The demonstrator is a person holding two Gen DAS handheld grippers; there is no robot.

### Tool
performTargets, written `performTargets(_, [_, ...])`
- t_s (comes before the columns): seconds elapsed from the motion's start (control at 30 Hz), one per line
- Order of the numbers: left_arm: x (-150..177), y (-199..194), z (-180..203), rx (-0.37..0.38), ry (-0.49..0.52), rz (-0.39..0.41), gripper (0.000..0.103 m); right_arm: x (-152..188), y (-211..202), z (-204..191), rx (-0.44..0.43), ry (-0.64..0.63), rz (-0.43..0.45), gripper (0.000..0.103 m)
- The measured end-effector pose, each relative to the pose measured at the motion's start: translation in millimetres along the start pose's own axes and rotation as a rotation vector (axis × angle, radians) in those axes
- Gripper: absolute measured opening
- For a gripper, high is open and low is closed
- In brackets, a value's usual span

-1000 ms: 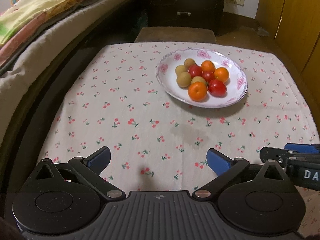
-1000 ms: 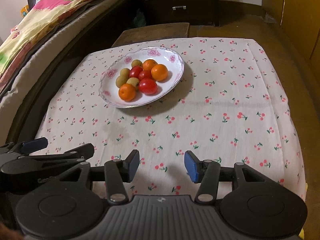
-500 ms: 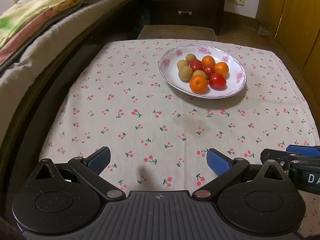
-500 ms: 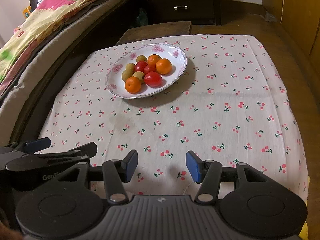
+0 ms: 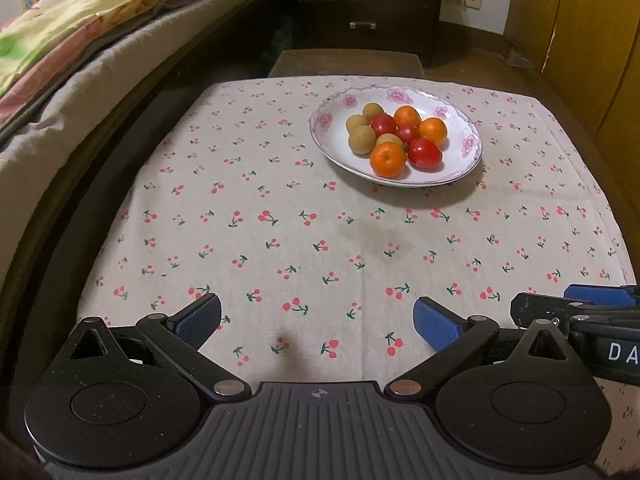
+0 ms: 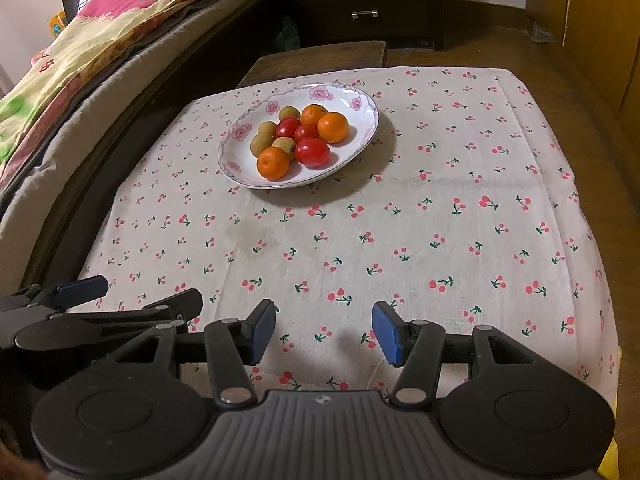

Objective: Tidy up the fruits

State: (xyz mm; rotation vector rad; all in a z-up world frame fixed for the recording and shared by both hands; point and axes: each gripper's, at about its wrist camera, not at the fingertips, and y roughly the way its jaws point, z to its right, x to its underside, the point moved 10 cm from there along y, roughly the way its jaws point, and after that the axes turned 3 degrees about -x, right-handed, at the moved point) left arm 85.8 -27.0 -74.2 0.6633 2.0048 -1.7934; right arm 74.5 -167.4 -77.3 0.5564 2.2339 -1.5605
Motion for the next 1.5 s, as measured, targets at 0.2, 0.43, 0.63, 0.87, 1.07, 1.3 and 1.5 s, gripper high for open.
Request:
performTargets(0.2, [2.3, -0.7, 0.9, 0.009, -0.004, -0.005, 0.103, 1.5, -3.0, -2.2, -0.005, -0.002, 0.004, 0.054])
performTargets(0.43, [1.7, -2.9, 0.4, 0.013, -0.012, 0.006, 0.103, 4.3, -3.7, -4.4, -0.007, -0.007, -0.001, 0.054])
performTargets(0.63, [3.0, -3.4, 1.6, 0.015, -0.007, 0.007, 0.103, 5.5, -3.5, -4.9, -0.005, -0.005, 0.000, 0.054])
performTargets(0.87, [3.8, -2.9, 1.5, 0.016, -0.008, 0.005, 0.103, 5.8, -3.4, -4.5, -0.006, -0.004, -0.003, 0.054])
performTargets(1.07, [3.9, -3.2, 1.4, 0.015, -0.007, 0.006, 0.103, 6.1, -3.5, -4.3, -0.006, -0.004, -0.004, 0.054])
performTargets(1.3, [4.7, -3.4, 2.1, 0.011, -0.006, 0.009, 0.103, 6.2, -3.5, -4.1, -0.006, -0.003, -0.005, 0.054])
performTargets(1.5, [5.3, -3.2, 2.4, 0.013, -0.007, 0.002, 0.103, 6.3, -3.5, -4.2, -0.006, -0.004, -0.005, 0.054])
